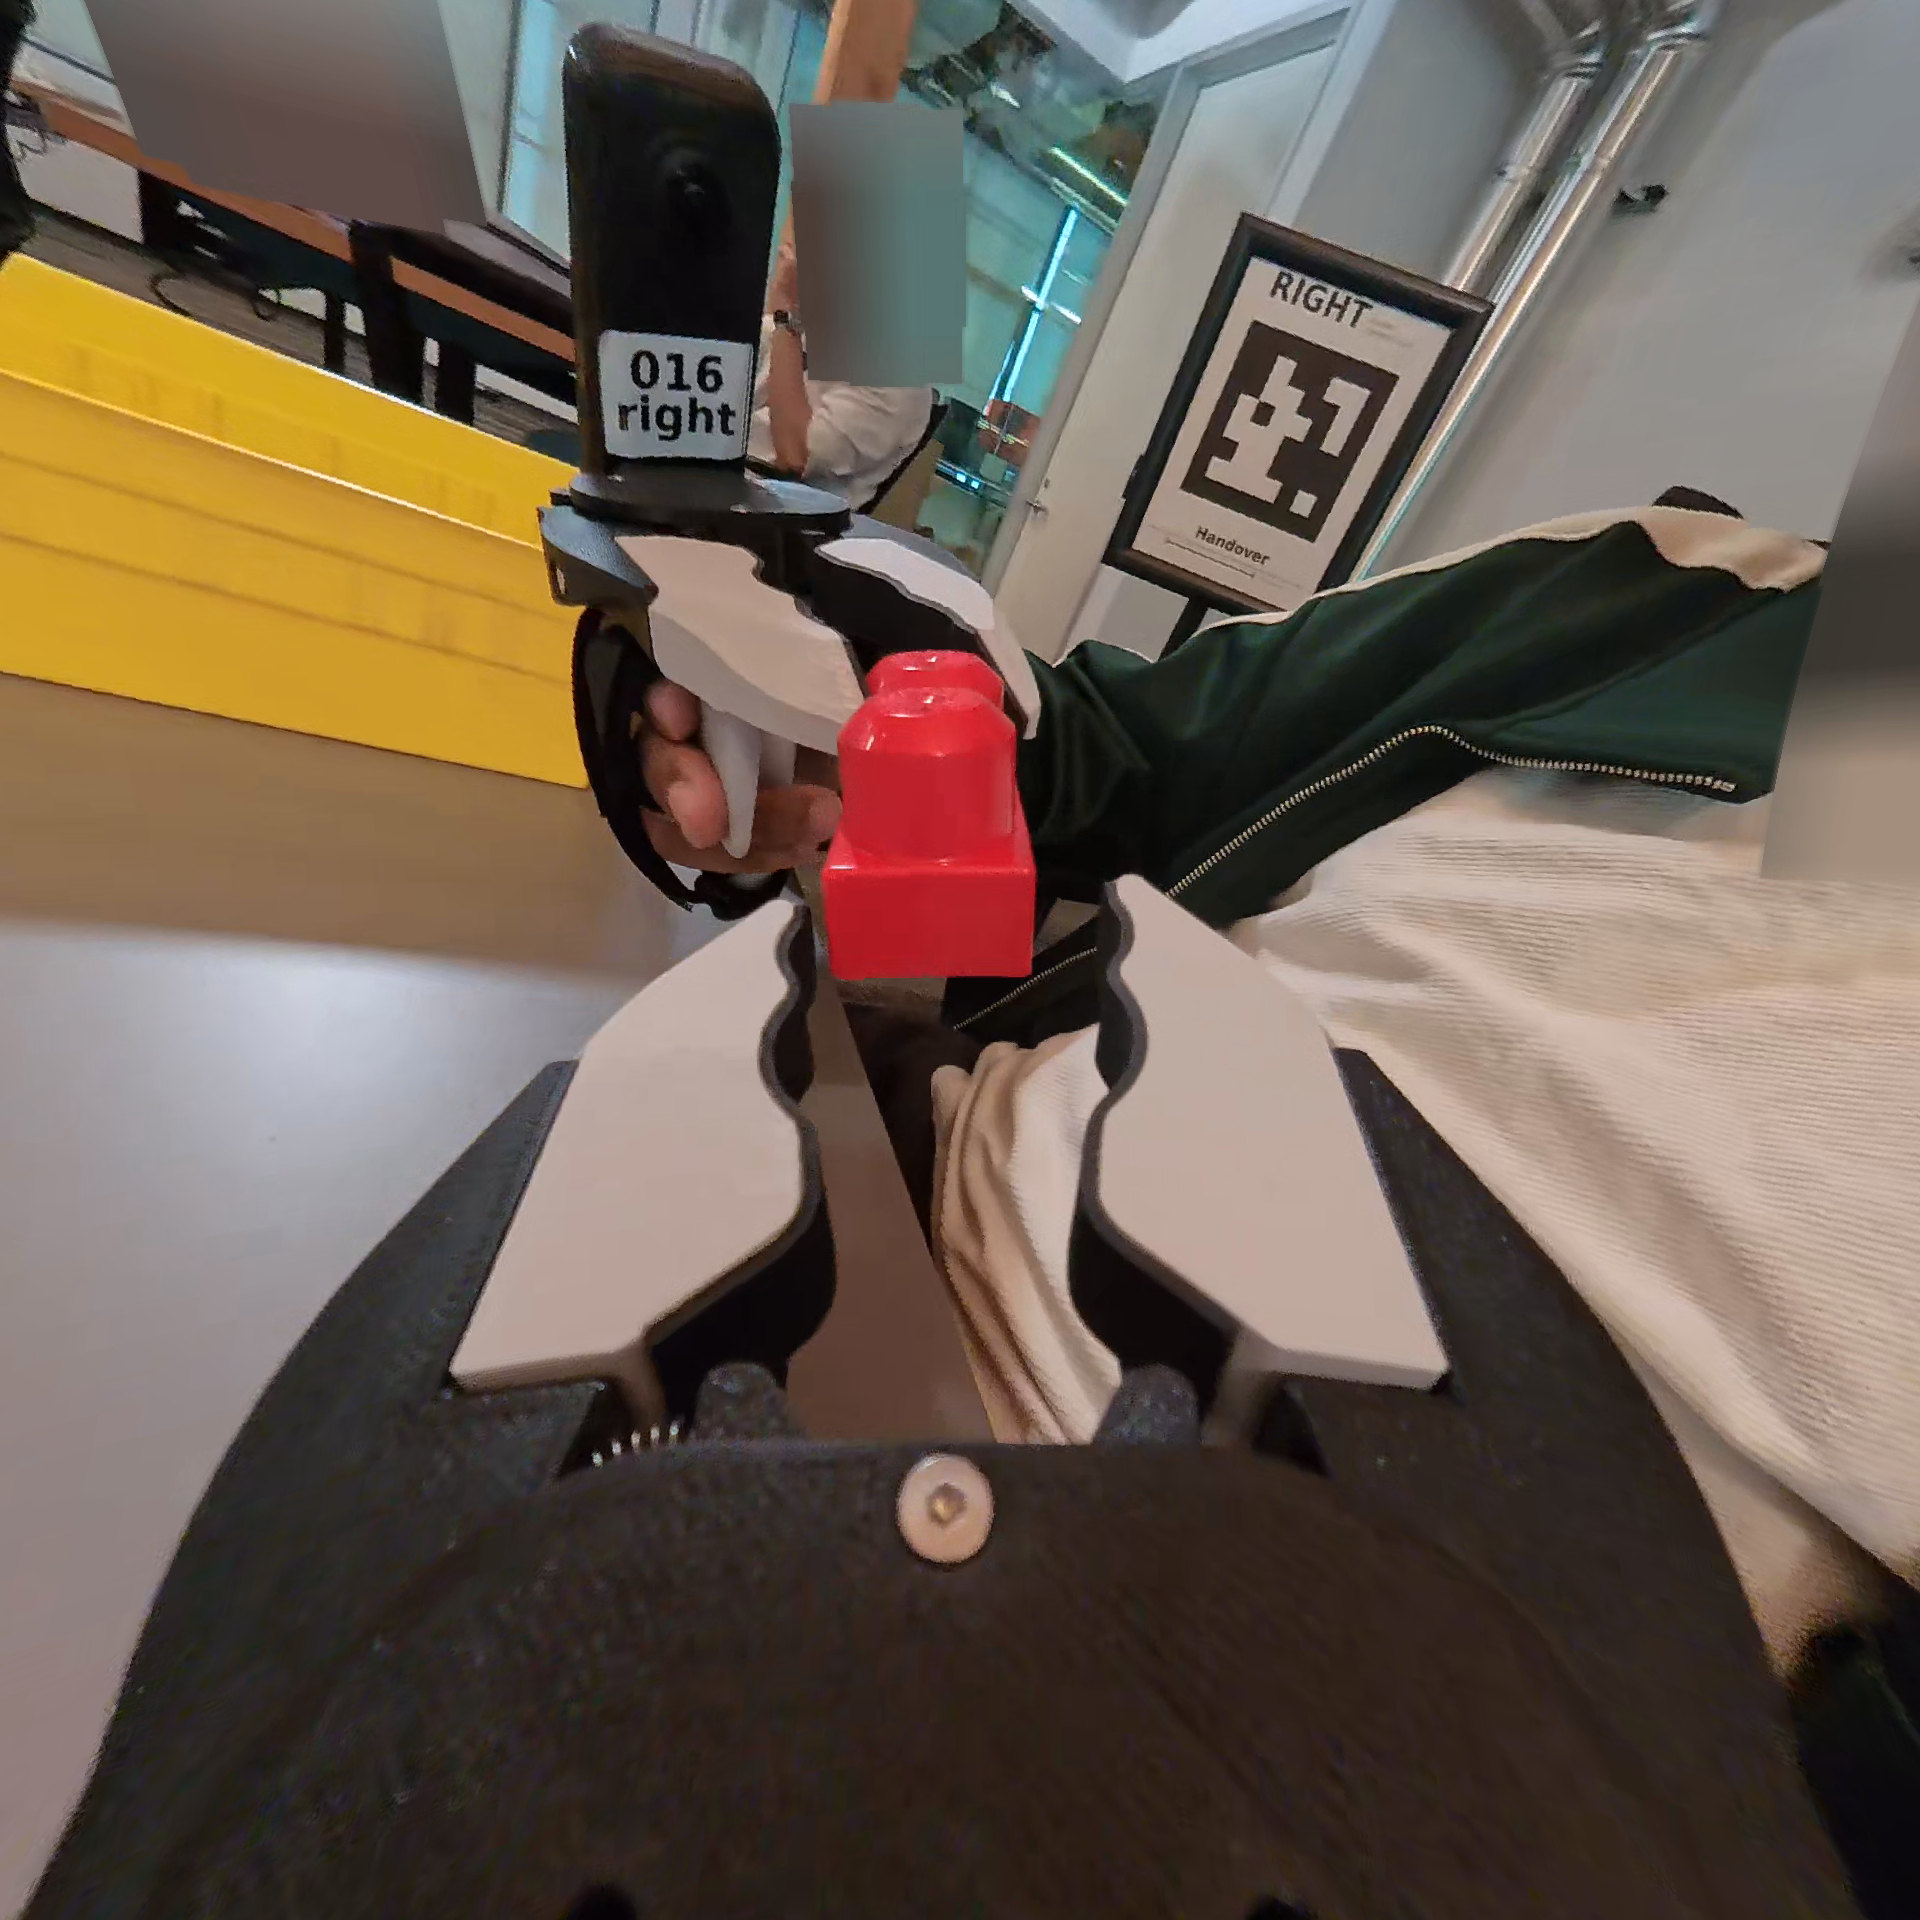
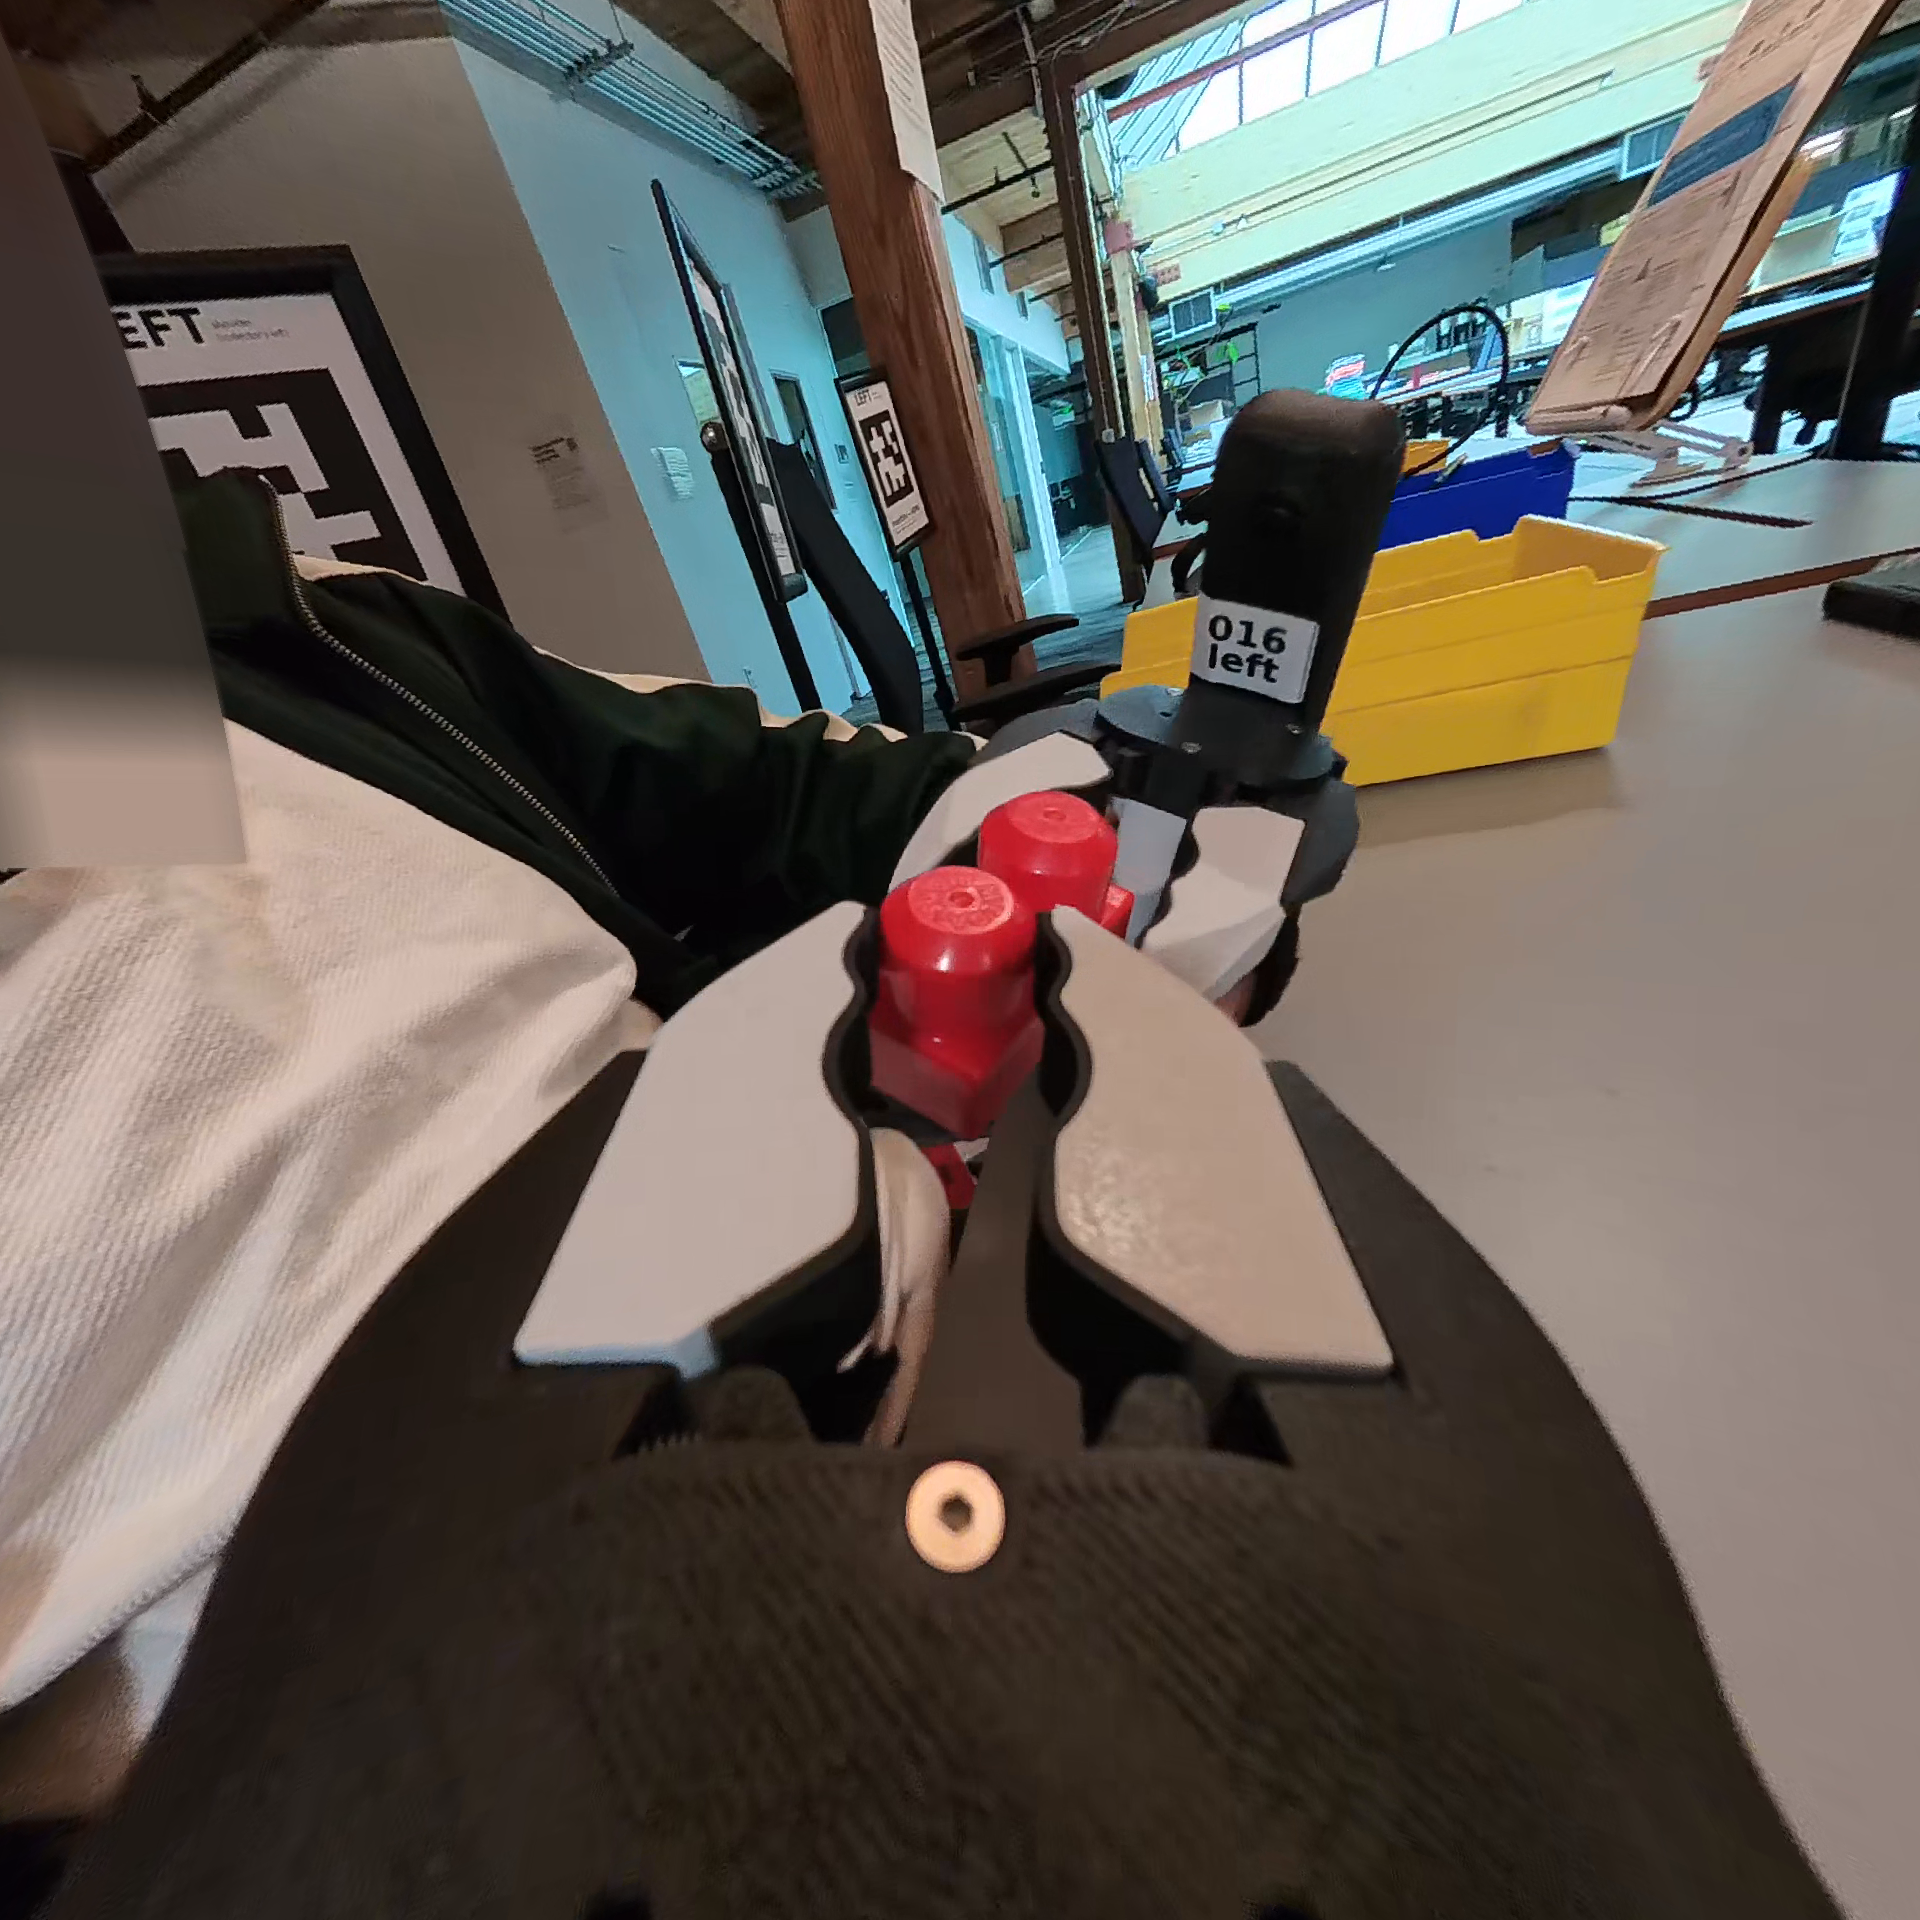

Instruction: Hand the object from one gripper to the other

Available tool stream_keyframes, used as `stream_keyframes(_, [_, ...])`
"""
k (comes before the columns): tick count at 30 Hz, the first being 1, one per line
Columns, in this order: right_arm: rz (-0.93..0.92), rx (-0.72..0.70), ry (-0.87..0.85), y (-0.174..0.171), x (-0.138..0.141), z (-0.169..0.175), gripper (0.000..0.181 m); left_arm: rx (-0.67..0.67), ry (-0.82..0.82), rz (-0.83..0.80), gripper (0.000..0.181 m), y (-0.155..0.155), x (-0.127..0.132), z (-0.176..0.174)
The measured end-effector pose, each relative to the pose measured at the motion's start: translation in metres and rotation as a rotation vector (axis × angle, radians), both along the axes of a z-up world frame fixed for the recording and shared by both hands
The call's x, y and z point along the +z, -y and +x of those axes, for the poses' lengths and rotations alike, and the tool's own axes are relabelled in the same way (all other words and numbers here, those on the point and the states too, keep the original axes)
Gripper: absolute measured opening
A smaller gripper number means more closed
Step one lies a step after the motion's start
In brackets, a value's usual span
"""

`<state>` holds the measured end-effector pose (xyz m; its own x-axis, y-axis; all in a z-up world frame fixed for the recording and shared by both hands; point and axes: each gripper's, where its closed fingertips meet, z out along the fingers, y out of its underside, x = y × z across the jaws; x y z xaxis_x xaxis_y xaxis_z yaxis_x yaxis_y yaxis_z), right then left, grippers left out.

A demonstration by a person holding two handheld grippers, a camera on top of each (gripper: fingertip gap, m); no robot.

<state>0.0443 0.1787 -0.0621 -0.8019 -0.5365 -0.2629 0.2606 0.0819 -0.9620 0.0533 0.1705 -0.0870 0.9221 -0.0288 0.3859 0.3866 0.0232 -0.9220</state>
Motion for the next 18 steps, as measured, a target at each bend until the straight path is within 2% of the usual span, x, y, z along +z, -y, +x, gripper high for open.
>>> stream_keyframes(5, [0.014,0.013,-0.005,0.001,-0.002,0.004,0.029,-0.017,0.022,0.001,0.035,-0.001,-0.002,0.002])
stream_keyframes(11, [-0.024,-0.031,-0.015,0.002,0.000,-0.003,0.029,0.015,0.014,-0.014,0.035,0.000,-0.001,-0.001])
stream_keyframes(12, [-0.055,-0.065,-0.019,0.003,0.003,-0.008,0.036,0.034,0.003,-0.015,0.035,0.001,0.000,-0.003])
stream_keyframes(14, [-0.127,-0.178,-0.002,0.004,0.013,-0.024,0.066,0.078,-0.017,-0.009,0.035,0.004,0.003,-0.008])
stream_keyframes(15, [-0.148,-0.230,0.000,0.003,0.016,-0.032,0.073,0.107,-0.022,-0.003,0.035,0.007,0.004,-0.012])
stream_keyframes(18, [-0.156,-0.397,-0.036,0.003,0.016,-0.055,0.080,0.200,-0.040,0.007,0.035,0.017,0.008,-0.025])
